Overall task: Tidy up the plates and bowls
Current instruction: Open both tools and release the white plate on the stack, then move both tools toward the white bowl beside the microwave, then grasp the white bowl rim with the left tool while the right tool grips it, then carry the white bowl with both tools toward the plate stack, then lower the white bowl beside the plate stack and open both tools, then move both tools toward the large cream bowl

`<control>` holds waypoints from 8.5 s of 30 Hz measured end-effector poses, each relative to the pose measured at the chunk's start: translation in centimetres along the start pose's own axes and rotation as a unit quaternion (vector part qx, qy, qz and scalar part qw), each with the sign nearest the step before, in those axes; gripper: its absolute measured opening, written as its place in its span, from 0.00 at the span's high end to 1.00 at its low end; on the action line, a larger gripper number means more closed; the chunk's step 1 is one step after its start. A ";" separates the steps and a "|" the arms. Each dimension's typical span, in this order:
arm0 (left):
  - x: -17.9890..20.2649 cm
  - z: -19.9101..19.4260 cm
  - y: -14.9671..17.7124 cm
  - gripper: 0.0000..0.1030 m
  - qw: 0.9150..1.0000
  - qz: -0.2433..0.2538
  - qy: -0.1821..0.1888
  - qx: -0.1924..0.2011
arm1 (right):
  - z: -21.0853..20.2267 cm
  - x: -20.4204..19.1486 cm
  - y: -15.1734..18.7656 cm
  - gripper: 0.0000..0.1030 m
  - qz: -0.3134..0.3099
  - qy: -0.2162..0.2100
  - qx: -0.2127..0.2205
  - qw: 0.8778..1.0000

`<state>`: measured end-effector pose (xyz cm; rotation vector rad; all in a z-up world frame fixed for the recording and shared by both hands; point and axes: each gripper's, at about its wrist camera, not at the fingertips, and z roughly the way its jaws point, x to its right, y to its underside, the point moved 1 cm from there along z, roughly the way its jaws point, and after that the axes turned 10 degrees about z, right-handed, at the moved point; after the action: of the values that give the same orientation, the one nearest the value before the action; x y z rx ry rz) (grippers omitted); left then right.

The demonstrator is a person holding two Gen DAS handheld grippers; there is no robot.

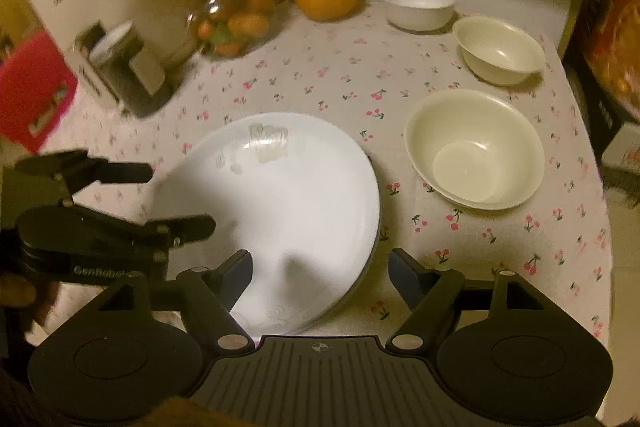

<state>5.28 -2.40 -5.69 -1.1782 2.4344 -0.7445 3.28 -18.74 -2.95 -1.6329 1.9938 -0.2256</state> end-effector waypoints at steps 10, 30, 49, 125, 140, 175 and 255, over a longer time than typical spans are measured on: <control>-0.7 -0.1 -1.2 0.00 0.999 0.010 -0.037 -0.001 | -1.5 2.8 -1.7 0.07 0.083 -0.016 0.030 0.996; -3.2 0.9 -9.1 0.00 0.998 -0.065 0.000 0.012 | -2.0 5.1 -10.6 0.06 0.076 0.010 0.085 0.993; -4.5 9.7 -19.7 0.10 0.986 -0.141 0.032 0.080 | 5.3 10.8 -23.4 0.05 0.151 -0.021 0.116 0.981; 4.4 -7.0 -11.0 0.85 0.982 -0.105 0.131 0.086 | -12.7 5.1 -8.7 0.80 0.144 0.025 0.137 0.980; 7.4 -10.5 -7.2 0.85 0.981 -0.090 0.153 0.073 | -17.4 4.5 -3.0 0.79 0.124 0.026 0.136 0.983; 12.1 -0.6 -2.2 0.85 0.988 -0.071 0.134 -0.016 | -5.6 13.2 2.9 0.77 0.181 0.038 0.027 0.982; 5.8 4.4 -10.5 0.35 0.990 -0.008 0.118 0.075 | -2.1 17.7 -3.3 0.09 0.305 -0.060 0.132 0.941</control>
<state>10.49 -13.79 -3.48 -1.1083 2.5039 -1.1091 3.09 -36.70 -5.06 -0.7909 2.1557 -0.1437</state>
